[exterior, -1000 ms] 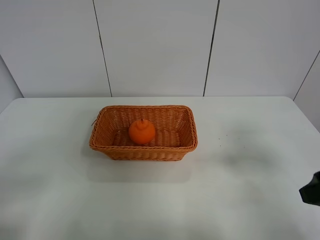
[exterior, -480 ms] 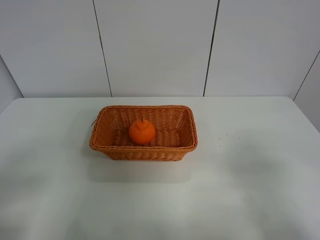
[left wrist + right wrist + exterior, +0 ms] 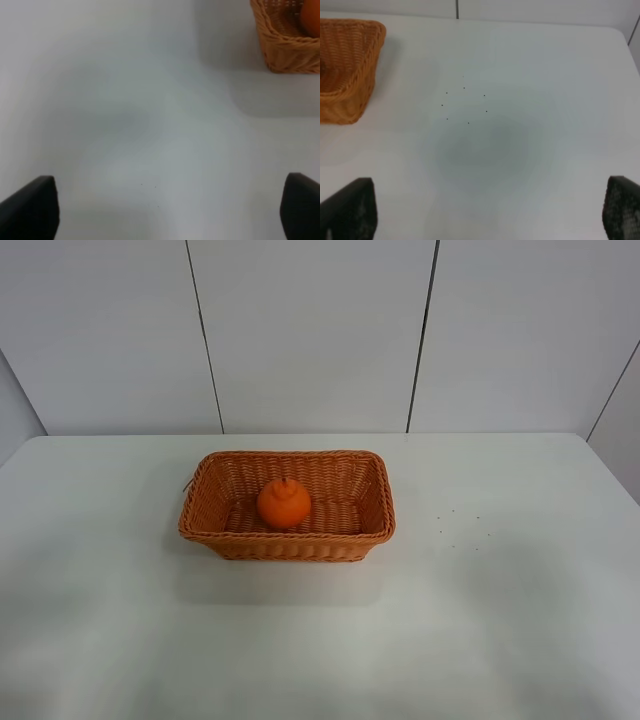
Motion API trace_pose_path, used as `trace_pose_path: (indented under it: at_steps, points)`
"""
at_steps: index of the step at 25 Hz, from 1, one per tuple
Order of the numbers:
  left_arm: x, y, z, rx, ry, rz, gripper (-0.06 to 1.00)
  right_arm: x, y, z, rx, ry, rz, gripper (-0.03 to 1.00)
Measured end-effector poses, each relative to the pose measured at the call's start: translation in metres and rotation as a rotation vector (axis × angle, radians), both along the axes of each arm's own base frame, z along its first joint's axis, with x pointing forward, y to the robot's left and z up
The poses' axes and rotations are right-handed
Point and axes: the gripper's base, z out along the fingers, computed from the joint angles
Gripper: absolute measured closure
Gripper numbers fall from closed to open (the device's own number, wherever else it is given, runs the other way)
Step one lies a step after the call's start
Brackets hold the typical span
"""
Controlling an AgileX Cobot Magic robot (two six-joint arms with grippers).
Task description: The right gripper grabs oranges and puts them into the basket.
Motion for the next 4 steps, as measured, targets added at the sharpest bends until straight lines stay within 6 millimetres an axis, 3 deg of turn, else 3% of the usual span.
trace_pose_path:
  at_steps: [4]
  points:
    - [0.0, 0.0, 0.0, 0.0, 0.0, 0.0, -0.04, 0.0, 0.0, 0.0, 0.0, 0.0, 0.0, 0.28]
